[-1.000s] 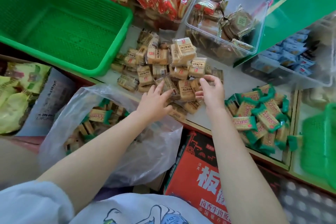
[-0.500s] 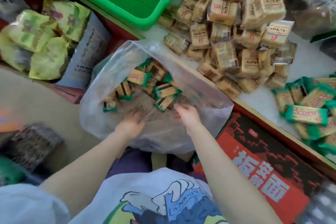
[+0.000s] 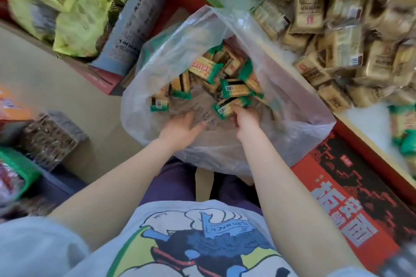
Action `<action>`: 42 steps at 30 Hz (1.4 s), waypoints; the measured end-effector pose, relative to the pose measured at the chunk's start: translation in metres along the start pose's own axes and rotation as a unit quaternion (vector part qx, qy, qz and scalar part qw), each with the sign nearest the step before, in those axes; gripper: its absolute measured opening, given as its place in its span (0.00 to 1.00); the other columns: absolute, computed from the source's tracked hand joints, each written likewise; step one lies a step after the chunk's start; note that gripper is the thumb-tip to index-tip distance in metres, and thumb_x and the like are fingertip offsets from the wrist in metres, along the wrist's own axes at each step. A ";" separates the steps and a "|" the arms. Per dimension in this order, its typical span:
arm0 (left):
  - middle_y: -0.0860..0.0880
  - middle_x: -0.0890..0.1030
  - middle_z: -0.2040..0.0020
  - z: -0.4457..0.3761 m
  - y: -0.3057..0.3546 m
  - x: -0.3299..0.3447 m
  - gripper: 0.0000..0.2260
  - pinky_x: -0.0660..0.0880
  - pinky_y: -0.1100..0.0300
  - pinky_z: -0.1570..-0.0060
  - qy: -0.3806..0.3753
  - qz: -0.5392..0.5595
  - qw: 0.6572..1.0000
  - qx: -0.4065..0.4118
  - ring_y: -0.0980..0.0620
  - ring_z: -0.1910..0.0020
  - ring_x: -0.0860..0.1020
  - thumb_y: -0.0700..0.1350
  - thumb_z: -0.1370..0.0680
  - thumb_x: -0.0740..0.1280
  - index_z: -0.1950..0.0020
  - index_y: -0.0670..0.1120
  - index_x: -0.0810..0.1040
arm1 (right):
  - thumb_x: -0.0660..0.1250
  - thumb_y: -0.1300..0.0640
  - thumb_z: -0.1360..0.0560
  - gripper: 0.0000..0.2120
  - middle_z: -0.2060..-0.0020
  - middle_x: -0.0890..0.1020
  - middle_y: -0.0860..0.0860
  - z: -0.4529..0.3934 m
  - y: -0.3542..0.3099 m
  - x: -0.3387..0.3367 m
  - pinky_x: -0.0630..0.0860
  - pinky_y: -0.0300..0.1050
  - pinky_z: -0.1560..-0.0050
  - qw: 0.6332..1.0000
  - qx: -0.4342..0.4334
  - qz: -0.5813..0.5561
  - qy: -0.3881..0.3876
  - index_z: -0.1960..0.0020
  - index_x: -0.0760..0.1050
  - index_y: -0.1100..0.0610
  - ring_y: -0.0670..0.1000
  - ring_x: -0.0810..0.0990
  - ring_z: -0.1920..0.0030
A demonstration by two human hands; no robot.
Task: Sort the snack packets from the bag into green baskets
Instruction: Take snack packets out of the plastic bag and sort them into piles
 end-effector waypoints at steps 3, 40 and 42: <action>0.46 0.65 0.22 0.008 0.006 -0.010 0.30 0.67 0.51 0.32 -0.021 0.081 0.996 -0.023 0.43 0.26 0.67 0.63 0.18 0.57 0.20 0.49 0.61 | 0.71 0.55 0.22 0.06 0.66 0.77 0.53 0.027 0.004 -0.027 0.66 0.41 0.72 0.999 0.012 0.027 -0.022 0.52 0.76 0.57 0.48 0.72 0.71; 0.47 0.62 0.21 0.058 0.531 0.156 0.29 0.59 0.45 0.25 -0.016 -0.051 0.960 0.275 0.46 0.22 0.60 0.50 0.20 0.67 0.20 0.53 0.61 | 0.71 0.49 0.22 0.10 0.64 0.80 0.50 0.072 -0.074 -0.558 0.71 0.40 0.71 0.918 -0.220 -0.316 0.097 0.52 0.78 0.56 0.47 0.76 0.70; 0.47 0.59 0.20 0.048 0.530 0.167 0.30 0.56 0.45 0.24 -0.031 -0.093 0.961 0.258 0.45 0.21 0.56 0.50 0.20 0.66 0.20 0.55 0.59 | 0.68 0.52 0.20 0.09 0.62 0.81 0.52 0.050 -0.081 -0.554 0.74 0.41 0.70 0.926 -0.181 -0.321 0.078 0.48 0.77 0.58 0.48 0.78 0.69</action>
Point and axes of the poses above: each hand's wrist, its own z-axis away from the middle knuckle, its own x-axis out of the palm, y = z × x, the point moved 5 cm from there along -z, towards the middle knuckle
